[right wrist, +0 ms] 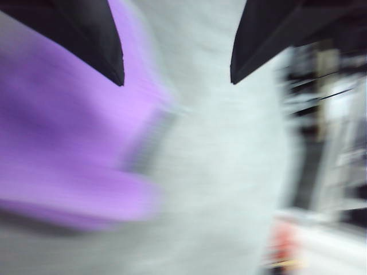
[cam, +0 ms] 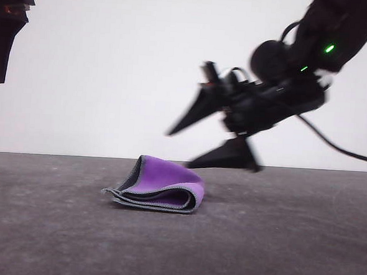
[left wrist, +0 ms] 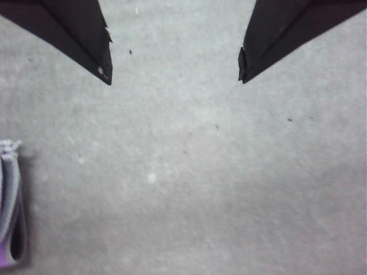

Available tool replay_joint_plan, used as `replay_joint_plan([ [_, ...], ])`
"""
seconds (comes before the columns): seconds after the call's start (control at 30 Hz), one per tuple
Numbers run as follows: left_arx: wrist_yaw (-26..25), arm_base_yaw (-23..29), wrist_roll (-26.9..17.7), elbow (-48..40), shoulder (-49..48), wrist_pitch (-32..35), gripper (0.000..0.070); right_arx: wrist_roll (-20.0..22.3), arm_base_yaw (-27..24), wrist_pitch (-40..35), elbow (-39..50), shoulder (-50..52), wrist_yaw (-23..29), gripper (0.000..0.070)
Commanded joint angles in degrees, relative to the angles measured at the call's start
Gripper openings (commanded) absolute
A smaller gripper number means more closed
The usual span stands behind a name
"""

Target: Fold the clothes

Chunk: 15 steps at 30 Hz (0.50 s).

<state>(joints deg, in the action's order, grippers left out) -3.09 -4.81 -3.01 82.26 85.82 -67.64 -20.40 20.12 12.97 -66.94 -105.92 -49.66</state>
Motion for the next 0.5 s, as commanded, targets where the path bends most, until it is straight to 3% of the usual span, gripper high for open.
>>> replay_joint_plan([
  [0.0,0.13,0.35,-0.61,0.68,0.68,0.42,0.0431,11.41,-1.82,6.75,-1.14,2.11,3.77,0.0372],
  [0.17,0.13,1.45,-0.61,0.68,0.68,1.48,0.0431,21.27,-9.23,21.03,-1.14,10.31,14.58,0.0372],
  [0.4,0.13,2.38,-0.61,0.68,0.68,1.71,0.0431,25.38,-18.37,30.06,-1.09,23.88,30.81,0.0372],
  [0.47,0.13,2.55,-0.61,0.68,0.68,1.71,0.0431,25.83,-20.0,31.75,-1.09,27.75,33.35,0.0372],
])
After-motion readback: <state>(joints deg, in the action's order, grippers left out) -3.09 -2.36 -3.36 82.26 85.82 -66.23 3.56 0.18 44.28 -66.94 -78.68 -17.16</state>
